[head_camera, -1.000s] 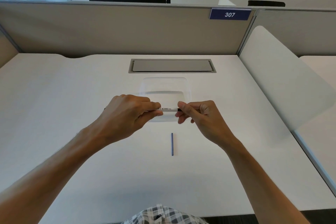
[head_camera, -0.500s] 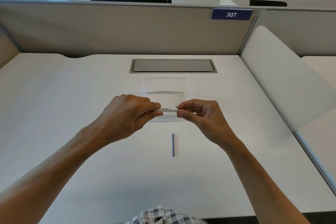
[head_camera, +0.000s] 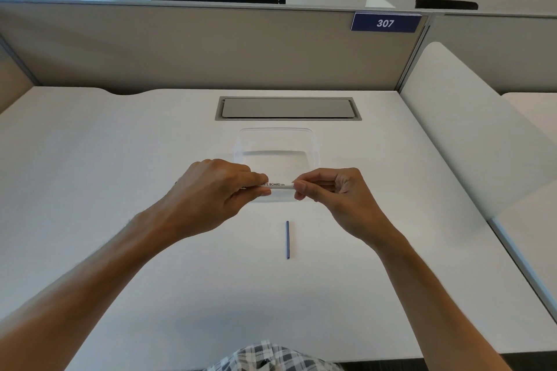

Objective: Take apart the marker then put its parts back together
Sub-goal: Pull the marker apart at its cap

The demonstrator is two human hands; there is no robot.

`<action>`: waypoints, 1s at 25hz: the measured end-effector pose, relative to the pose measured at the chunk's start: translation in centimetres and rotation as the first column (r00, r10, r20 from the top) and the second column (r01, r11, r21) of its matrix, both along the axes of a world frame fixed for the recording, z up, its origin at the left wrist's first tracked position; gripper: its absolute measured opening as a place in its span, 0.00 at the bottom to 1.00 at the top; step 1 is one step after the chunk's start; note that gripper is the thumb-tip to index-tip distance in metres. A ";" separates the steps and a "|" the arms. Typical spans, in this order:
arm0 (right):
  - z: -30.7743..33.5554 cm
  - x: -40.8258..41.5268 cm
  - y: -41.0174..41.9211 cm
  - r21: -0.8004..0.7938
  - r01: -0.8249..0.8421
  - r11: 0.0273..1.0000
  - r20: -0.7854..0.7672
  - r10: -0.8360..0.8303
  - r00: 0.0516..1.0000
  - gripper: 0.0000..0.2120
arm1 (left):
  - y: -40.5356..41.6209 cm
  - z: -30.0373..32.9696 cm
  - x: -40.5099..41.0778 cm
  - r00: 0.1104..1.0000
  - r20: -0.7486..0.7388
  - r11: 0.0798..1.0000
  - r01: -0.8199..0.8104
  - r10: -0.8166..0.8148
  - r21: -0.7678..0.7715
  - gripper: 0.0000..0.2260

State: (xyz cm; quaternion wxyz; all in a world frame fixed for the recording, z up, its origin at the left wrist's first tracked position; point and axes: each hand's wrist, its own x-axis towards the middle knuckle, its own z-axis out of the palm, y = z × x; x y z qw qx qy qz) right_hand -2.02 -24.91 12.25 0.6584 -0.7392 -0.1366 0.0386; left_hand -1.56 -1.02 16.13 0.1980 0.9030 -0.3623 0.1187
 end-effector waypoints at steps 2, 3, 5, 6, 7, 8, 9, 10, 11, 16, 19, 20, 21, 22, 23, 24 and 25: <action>0.2 0.1 -0.2 0.022 -0.006 1.000 0.001 0.006 1.000 0.02 | -0.1 -0.1 0.1 1.000 -0.008 1.000 -0.001 0.001 -0.009 0.13; 0.3 0.0 -0.2 0.024 0.003 1.000 0.007 -0.003 1.000 0.02 | -0.1 -0.1 0.1 1.000 -0.005 1.000 -0.001 0.001 -0.012 0.13; 0.2 0.0 -0.1 0.017 0.035 0.999 0.015 -0.035 0.999 0.02 | -0.2 0.0 0.1 1.000 0.007 1.000 -0.006 0.006 -0.010 0.13; 0.2 -0.1 0.1 0.012 0.058 0.998 0.016 -0.059 0.998 0.03 | -0.2 0.0 0.1 1.000 0.013 1.000 -0.007 0.007 -0.006 0.13; 0.2 -0.2 0.4 0.005 0.081 0.997 0.009 -0.081 0.997 0.07 | -0.2 0.1 0.0 1.000 0.023 1.000 -0.006 0.006 -0.003 0.13; 0.2 -0.2 0.7 -0.007 0.094 0.996 -0.003 -0.095 0.996 0.12 | -0.2 0.1 0.0 0.999 0.034 1.000 -0.003 0.003 0.000 0.13; 0.1 -0.2 0.9 -0.024 0.097 0.995 -0.018 -0.098 0.995 0.17 | -0.2 0.2 0.0 0.999 0.044 1.000 -0.001 0.001 0.006 0.12; -0.1 -0.2 1.1 -0.039 0.091 0.995 -0.028 -0.092 0.995 0.21 | -0.2 0.2 0.0 0.999 0.051 1.000 -0.002 0.001 0.012 0.12; -0.1 -0.2 1.2 -0.044 0.081 0.996 -0.034 -0.082 0.996 0.22 | -0.1 0.2 -0.1 0.999 0.053 1.000 -0.005 0.004 0.018 0.13; -0.3 -0.3 1.2 0.024 0.052 0.998 -0.033 -0.051 0.998 0.12 | 0.2 0.2 -0.2 1.000 0.029 1.000 -0.008 0.008 0.011 0.12; -0.2 -0.1 1.0 0.058 0.045 0.997 -0.031 -0.043 0.999 0.05 | 0.2 0.1 -0.1 1.000 -0.001 1.000 -0.004 0.004 -0.013 0.12; -0.1 -0.1 0.9 0.069 0.040 0.997 -0.026 -0.039 0.999 0.04 | 0.2 0.1 0.0 1.000 -0.010 1.000 -0.006 0.005 -0.020 0.12; 0.0 -0.2 0.9 0.075 0.036 0.997 -0.020 -0.034 0.999 0.03 | 0.1 0.2 0.0 1.000 -0.015 1.000 -0.005 0.005 -0.025 0.12; 0.0 -0.2 0.8 0.076 0.035 0.996 -0.012 -0.035 0.999 0.03 | 0.1 0.2 0.0 1.000 -0.012 1.000 -0.002 0.002 -0.027 0.12; 0.1 -0.2 0.8 0.073 0.039 0.997 -0.009 -0.039 0.999 0.03 | 0.0 0.2 0.0 1.000 -0.004 1.000 0.000 0.000 -0.023 0.12; 0.1 -0.2 0.8 0.065 0.050 0.997 -0.008 -0.050 0.999 0.04 | 0.0 0.3 0.0 1.000 0.006 1.000 0.000 0.000 -0.010 0.12; 0.1 -0.2 0.9 0.054 0.067 0.996 -0.014 -0.066 0.998 0.07 | 0.0 0.4 0.0 1.000 0.018 1.000 -0.001 0.001 0.004 0.13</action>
